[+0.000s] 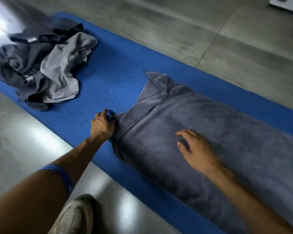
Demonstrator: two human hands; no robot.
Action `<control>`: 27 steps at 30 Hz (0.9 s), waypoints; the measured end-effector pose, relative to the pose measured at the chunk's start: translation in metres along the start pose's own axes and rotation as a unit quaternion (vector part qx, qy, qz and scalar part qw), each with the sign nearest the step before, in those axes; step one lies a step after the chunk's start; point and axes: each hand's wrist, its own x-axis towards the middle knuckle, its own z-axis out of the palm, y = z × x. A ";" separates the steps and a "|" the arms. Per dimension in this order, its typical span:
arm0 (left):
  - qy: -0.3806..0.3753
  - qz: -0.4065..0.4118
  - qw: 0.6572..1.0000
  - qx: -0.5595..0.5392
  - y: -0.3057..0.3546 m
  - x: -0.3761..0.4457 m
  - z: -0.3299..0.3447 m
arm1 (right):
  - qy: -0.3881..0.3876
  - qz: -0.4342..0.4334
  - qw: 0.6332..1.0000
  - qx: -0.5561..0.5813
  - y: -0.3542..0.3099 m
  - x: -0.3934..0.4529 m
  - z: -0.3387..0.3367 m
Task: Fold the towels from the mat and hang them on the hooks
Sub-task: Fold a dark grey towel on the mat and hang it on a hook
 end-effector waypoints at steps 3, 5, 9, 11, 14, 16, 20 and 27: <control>-0.022 0.006 1.000 0.012 -0.002 0.012 0.000 | -0.030 -0.012 0.999 0.000 -0.008 0.046 -0.007; -0.035 -0.001 0.999 0.017 -0.007 0.013 0.003 | -0.046 -0.014 0.999 0.002 -0.013 0.079 -0.007; 0.005 -0.062 0.980 -0.190 -0.010 0.007 -0.005 | -0.059 0.031 0.997 0.037 -0.028 0.137 -0.006; 0.048 -0.104 0.955 -0.275 -0.019 0.006 -0.015 | -0.042 0.053 0.995 0.071 -0.037 0.162 -0.002; 0.098 -0.149 0.904 -0.389 -0.047 0.007 -0.032 | -0.020 0.090 0.987 0.130 -0.051 0.194 0.006; 0.090 -0.175 0.896 -0.399 -0.065 0.003 -0.037 | -0.015 0.106 0.983 0.151 -0.054 0.210 0.012; 0.087 -0.095 0.972 -0.195 -0.091 -0.017 -0.034 | 0.006 0.098 0.983 0.152 -0.062 0.235 0.022; 0.031 0.066 0.991 0.116 -0.065 -0.032 -0.002 | -0.058 0.132 0.972 0.185 -0.086 0.277 0.037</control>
